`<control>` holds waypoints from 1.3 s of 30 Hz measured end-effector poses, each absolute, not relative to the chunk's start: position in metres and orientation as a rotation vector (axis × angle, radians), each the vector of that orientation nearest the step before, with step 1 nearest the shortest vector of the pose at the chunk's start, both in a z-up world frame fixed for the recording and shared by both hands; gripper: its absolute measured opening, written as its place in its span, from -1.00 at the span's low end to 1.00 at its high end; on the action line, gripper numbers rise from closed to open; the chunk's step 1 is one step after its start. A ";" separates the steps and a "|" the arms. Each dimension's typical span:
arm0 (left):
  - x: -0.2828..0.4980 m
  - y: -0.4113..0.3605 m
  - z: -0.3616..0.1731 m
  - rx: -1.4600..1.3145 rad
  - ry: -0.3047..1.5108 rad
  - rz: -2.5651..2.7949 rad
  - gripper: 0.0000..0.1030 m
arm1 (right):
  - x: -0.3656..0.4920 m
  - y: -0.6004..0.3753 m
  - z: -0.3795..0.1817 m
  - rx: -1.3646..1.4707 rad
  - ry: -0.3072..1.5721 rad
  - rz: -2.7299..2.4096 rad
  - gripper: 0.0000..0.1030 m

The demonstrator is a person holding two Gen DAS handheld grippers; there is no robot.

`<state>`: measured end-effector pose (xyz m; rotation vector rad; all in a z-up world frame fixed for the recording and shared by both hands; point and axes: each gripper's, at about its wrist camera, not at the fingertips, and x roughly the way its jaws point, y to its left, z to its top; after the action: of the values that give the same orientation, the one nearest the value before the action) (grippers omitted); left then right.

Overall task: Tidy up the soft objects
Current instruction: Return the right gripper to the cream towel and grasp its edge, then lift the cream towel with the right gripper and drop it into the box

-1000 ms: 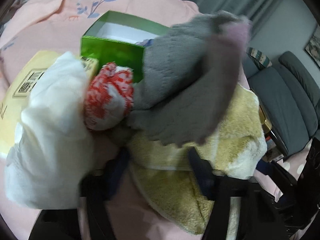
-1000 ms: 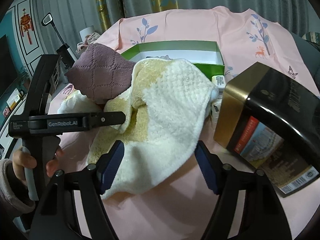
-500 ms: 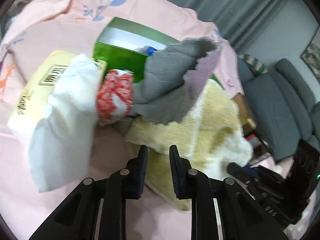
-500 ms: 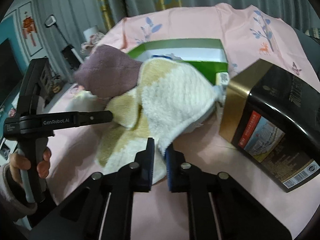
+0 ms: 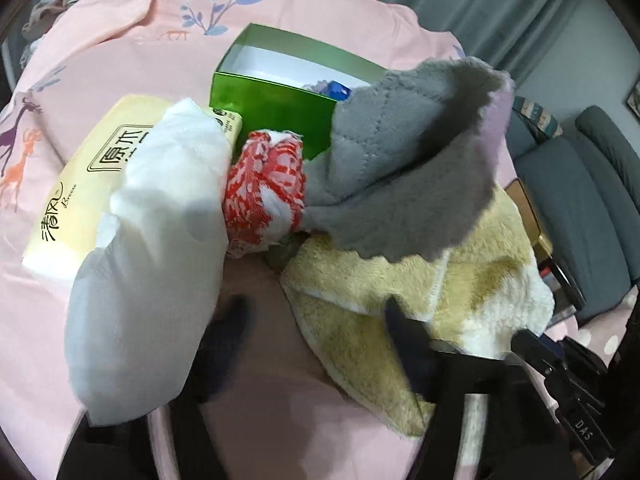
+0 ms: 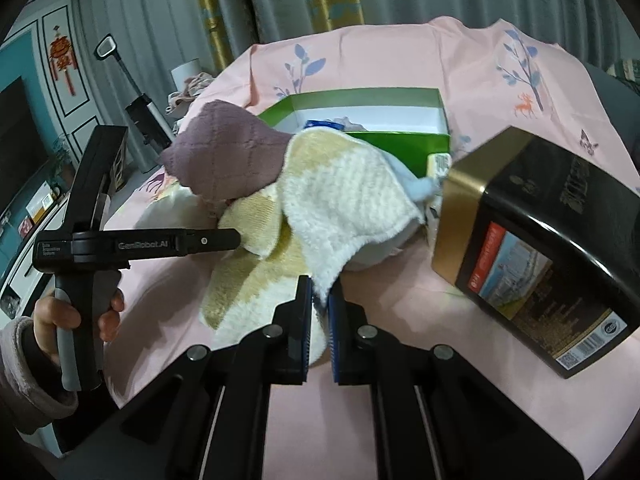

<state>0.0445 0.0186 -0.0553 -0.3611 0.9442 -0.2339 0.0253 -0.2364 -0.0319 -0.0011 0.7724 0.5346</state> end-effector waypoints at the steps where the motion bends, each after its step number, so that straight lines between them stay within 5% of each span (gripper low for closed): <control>1: 0.049 0.016 -0.054 -0.365 0.935 -0.236 0.48 | 0.026 -0.237 -0.033 0.000 0.776 0.533 -0.86; 5: 0.057 0.010 -0.056 -0.352 0.939 -0.240 0.48 | 0.030 -0.235 -0.037 0.004 0.791 0.547 -0.86; 9: 0.066 0.010 -0.055 -0.360 0.943 -0.249 -0.37 | 0.035 -0.233 -0.042 0.020 0.818 0.542 -0.80; 11: 0.063 0.011 -0.052 -0.371 0.931 -0.262 -0.53 | 0.037 -0.235 -0.044 0.037 0.831 0.540 -0.73; 15: 0.050 0.009 -0.044 -0.393 0.927 -0.279 -0.63 | 0.038 -0.239 -0.048 0.084 0.850 0.556 -0.09; 16: 0.047 0.009 -0.043 -0.401 0.922 -0.289 -0.63 | 0.038 -0.239 -0.048 0.083 0.847 0.556 -0.08; 18: 0.041 0.008 -0.039 -0.388 0.910 -0.303 -0.69 | 0.041 -0.236 -0.051 0.068 0.854 0.546 -0.13; 21: 0.039 0.007 -0.034 -0.410 0.903 -0.349 -0.74 | 0.039 -0.230 -0.049 0.052 0.846 0.555 -0.92; 39: 0.002 -0.010 0.070 -0.411 0.694 -0.604 -0.78 | -0.005 -0.242 0.066 -0.001 0.512 0.626 -0.90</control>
<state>0.0022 -0.0098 0.0702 -0.4114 0.6943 -0.6036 -0.0048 -0.2417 0.0656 -0.0006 0.5116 0.6256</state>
